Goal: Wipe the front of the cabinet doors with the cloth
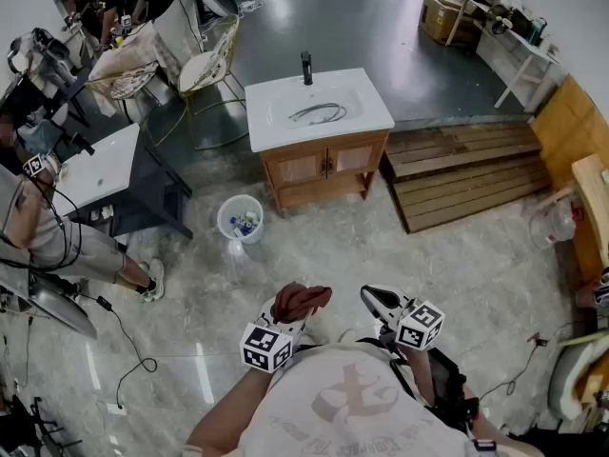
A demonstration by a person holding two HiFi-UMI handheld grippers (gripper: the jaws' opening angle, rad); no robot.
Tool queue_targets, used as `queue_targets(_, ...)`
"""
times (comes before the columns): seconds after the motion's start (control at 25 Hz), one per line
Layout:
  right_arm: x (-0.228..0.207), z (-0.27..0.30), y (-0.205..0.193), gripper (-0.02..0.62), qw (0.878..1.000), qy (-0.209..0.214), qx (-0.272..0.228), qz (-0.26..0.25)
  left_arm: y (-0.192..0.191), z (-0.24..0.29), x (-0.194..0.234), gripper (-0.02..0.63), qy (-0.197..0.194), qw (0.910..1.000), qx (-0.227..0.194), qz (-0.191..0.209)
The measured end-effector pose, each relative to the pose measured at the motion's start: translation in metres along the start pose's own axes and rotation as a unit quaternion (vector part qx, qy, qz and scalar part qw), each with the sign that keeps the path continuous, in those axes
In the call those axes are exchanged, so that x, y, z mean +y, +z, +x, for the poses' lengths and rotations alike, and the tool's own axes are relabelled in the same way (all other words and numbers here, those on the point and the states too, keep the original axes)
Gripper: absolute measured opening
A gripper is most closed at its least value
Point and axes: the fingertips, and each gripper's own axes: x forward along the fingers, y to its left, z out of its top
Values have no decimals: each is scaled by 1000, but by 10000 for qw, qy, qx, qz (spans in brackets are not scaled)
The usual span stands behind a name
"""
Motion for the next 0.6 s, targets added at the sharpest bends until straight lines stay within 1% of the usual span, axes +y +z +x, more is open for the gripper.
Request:
queue_targets(0.2,0,-7,2,14,9998,-158,23,-126,-4,-4,-8,166,70,10000,24,-13)
queue_targets(0.28,1,-9,1,14,9997,-145,50,-163,-5,-5,-11,166,93,9999,36,-18)
queue_targets(0.4,1,-12,0,14,9999,-105,12,-111,-6,-4,-15,166,94,9999,60,-11)
queue_targets(0.6,-3,-23,-7,14,9998,-164,23,52,-14,-3,-26,166,58,9999,112,-4)
